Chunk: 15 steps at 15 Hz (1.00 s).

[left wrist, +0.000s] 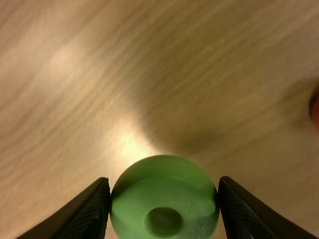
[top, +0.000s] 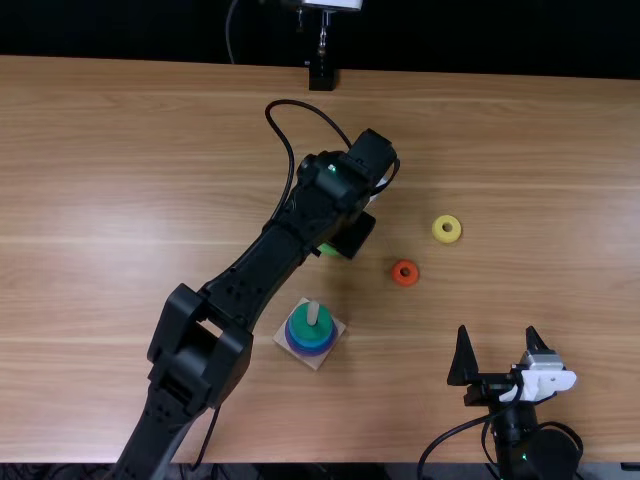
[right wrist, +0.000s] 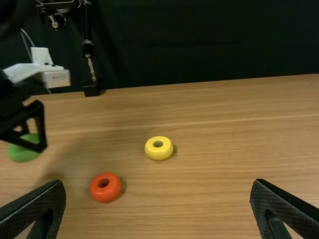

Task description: Build the Hanoi tower: stack the rings onto the peg from bottom to top in this color order: purple, dark blue, light blue, dark green, light green, yellow, orange.

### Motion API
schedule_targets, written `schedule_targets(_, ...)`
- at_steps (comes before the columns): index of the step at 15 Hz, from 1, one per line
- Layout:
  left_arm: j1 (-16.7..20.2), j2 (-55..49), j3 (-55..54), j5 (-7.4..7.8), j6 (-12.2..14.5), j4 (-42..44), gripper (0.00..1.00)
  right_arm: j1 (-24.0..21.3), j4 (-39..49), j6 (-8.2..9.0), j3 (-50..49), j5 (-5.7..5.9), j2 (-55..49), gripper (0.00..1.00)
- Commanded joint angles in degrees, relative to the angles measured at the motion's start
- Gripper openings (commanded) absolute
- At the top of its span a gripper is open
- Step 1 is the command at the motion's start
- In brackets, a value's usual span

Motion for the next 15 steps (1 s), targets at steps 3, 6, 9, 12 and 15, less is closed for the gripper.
schedule_targets(3,1.0,0.3,6.9,0.28,-2.0,-8.7,0.0,-0.8,-0.5,0.05,-0.9,-0.02,-0.7,1.0)
schedule_targets(6,1.2,-4.3,7.2,0.49,-3.7,-11.5,0.0,-0.8,-0.6,0.05,-0.9,-0.02,-0.7,1.0)
schedule_targets(9,1.4,-10.2,4.1,0.49,-5.4,-10.7,0.0,-0.8,-0.6,0.05,-0.9,-0.02,-0.7,1.0)
schedule_targets(12,1.8,-16.4,-3.4,0.49,-6.6,-8.4,0.0,-0.8,-0.6,0.05,-0.9,-0.02,-0.7,1.0)
schedule_targets(15,1.9,-22.2,-10.6,0.38,-8.4,-4.2,0.0,-0.8,-0.6,0.05,-0.9,-0.02,-0.7,1.0)
